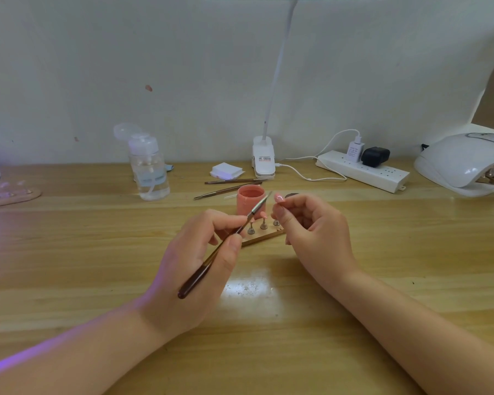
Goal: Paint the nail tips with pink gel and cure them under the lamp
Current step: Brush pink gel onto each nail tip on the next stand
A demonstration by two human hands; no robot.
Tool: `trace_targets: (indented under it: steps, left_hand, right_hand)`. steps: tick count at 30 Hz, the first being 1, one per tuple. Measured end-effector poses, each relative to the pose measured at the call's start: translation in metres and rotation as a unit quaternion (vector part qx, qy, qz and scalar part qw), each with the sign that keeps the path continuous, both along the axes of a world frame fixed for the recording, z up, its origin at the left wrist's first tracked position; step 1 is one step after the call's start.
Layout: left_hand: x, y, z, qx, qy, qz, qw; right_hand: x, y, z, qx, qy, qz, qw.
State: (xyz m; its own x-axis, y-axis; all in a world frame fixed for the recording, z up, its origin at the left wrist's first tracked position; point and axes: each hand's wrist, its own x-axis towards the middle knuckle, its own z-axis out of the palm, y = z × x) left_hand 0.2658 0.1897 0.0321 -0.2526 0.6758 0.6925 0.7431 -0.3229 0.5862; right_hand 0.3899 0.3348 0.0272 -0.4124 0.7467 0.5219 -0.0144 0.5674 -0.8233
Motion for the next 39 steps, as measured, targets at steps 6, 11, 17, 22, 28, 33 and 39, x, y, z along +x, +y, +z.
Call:
trace_targets:
  steps: [6, 11, 17, 22, 28, 33, 39]
  left_hand:
    - [-0.017, 0.014, -0.003, 0.030, -0.165, -0.018, 0.986]
    - [-0.029, 0.020, -0.007, 0.007, -0.216, -0.004, 0.976]
    - [-0.029, 0.021, -0.008, 0.006, -0.224, -0.011, 0.974]
    - [-0.021, 0.018, -0.004, 0.029, -0.227, -0.022, 0.973]
    - [-0.003, 0.006, 0.001, 0.022, -0.109, -0.056, 0.992]
    - [-0.002, 0.003, 0.001, 0.006, -0.089, -0.042, 0.995]
    - [-0.002, 0.003, -0.001, -0.003, -0.074, -0.047, 0.996]
  right_hand:
    - [-0.001, 0.000, 0.000, 0.006, 0.011, -0.011, 1.000]
    - [-0.002, 0.000, 0.001, 0.027, 0.016, -0.006, 0.999]
    - [-0.002, -0.004, 0.003, 0.032, 0.029, 0.002, 0.999]
    - [-0.001, -0.006, 0.006, 0.019, 0.032, 0.004, 0.999]
    - [-0.002, -0.006, 0.006, -0.016, 0.044, 0.020, 0.999]
    - [-0.001, -0.006, 0.006, -0.020, 0.045, 0.024, 0.998]
    - [-0.002, -0.005, 0.004, -0.020, 0.041, 0.026, 0.999]
